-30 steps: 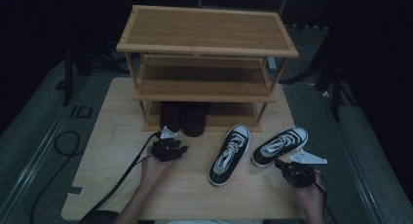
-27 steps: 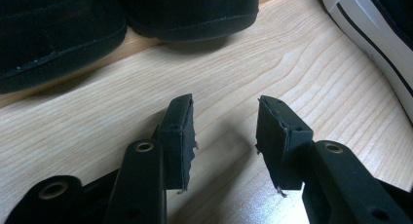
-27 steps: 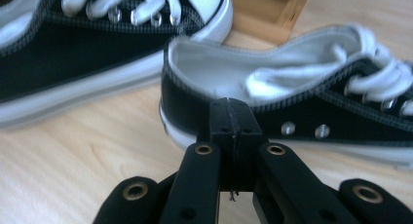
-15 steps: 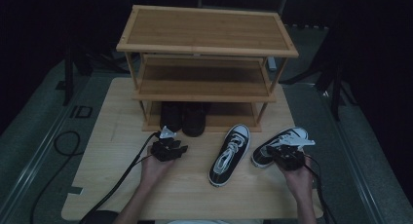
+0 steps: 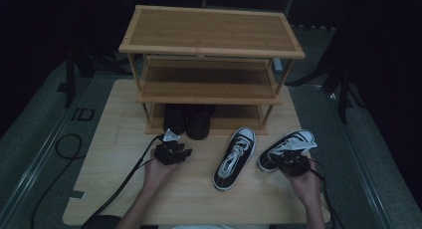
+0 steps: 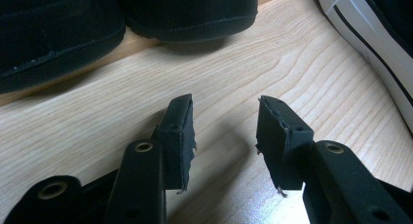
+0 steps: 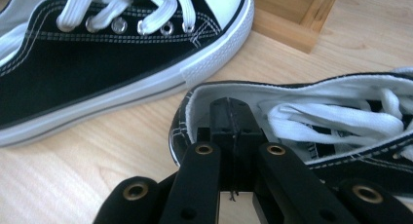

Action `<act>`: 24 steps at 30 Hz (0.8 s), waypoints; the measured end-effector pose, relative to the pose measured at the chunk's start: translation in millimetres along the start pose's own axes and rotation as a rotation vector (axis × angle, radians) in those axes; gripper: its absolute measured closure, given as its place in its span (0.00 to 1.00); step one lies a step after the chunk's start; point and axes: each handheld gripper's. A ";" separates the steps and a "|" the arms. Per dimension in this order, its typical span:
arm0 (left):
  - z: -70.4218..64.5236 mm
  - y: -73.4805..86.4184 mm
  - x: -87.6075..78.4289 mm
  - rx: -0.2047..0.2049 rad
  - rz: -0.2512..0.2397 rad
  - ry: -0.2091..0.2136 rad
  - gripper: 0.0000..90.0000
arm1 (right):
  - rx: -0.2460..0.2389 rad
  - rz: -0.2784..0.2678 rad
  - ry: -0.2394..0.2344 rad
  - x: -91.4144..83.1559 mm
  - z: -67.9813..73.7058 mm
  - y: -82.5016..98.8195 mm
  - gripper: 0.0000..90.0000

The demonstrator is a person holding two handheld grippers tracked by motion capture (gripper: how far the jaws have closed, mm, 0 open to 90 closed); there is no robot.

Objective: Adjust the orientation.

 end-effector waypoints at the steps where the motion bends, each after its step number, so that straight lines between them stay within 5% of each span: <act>1: -0.2 0.0 0.0 0.001 0.000 -0.001 0.64 | -0.001 0.003 -0.001 -1.2 0.2 1.2 1.00; 24: -0.5 0.1 0.1 0.001 -0.001 -0.002 0.64 | -0.012 0.084 0.077 -39.3 -7.9 29.6 1.00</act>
Point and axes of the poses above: each handheld gripper's, and its own axes: x roughly forward along the jaws, y roughly out of its underside, z roughly to its left, and after that the axes turned 2 degrees about -y, right-handed
